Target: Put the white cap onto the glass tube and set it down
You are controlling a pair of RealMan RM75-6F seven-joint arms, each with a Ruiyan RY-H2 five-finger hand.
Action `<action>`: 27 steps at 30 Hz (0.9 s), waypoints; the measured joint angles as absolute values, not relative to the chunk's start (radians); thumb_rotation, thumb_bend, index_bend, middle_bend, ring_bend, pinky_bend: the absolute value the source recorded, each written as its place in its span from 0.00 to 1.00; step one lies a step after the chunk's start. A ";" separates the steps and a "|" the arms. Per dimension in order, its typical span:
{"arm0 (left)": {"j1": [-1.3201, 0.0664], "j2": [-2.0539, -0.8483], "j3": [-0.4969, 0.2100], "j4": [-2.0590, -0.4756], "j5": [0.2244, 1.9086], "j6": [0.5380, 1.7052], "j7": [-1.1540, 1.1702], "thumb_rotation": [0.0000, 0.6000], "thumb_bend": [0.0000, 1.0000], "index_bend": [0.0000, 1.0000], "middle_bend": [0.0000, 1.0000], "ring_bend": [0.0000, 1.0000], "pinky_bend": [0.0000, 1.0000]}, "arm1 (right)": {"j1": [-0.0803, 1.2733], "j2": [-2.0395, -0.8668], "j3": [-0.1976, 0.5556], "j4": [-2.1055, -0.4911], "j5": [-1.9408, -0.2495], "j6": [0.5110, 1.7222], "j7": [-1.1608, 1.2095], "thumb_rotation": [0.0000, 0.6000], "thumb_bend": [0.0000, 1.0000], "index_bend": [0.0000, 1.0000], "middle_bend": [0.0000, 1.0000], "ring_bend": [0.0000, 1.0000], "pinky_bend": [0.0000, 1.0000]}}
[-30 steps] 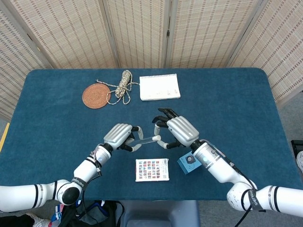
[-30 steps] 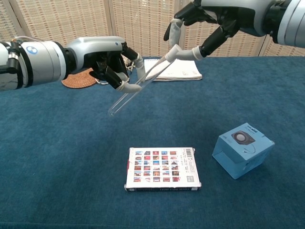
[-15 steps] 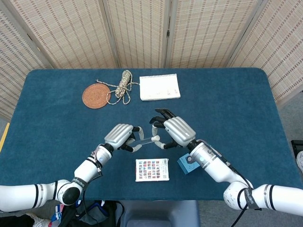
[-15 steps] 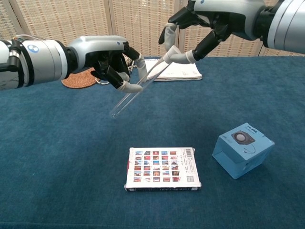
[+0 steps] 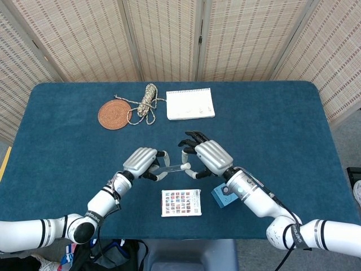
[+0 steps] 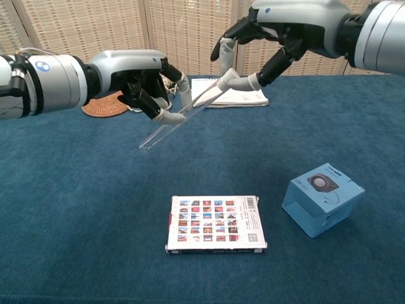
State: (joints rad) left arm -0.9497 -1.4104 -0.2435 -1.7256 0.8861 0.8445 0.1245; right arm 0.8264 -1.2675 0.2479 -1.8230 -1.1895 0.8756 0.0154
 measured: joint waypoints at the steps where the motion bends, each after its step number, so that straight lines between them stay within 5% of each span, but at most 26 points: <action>1: -0.950 -1.410 -0.242 -1.723 0.885 0.844 0.126 1.00 0.38 0.55 1.00 0.95 1.00 | 0.827 -1.267 0.248 -1.823 -1.189 0.875 0.017 1.00 0.18 0.40 0.15 0.00 0.00; 6: -0.949 -1.407 -0.234 -1.713 0.880 0.843 0.135 1.00 0.38 0.55 1.00 0.95 1.00 | 0.825 -1.264 0.249 -1.823 -1.191 0.876 0.025 1.00 0.14 0.32 0.13 0.00 0.00; 17: -0.951 -1.411 -0.182 -1.644 0.883 0.852 0.223 1.00 0.38 0.55 1.00 0.95 1.00 | 0.785 -1.213 0.248 -1.839 -1.210 0.919 0.052 1.00 0.14 0.30 0.13 0.00 0.00; 27: -0.982 -1.535 -0.152 -1.465 0.773 0.855 0.351 1.00 0.37 0.55 1.00 0.95 1.00 | 0.695 -1.125 0.218 -1.835 -1.236 0.976 0.106 1.00 0.14 0.30 0.13 0.00 0.00</action>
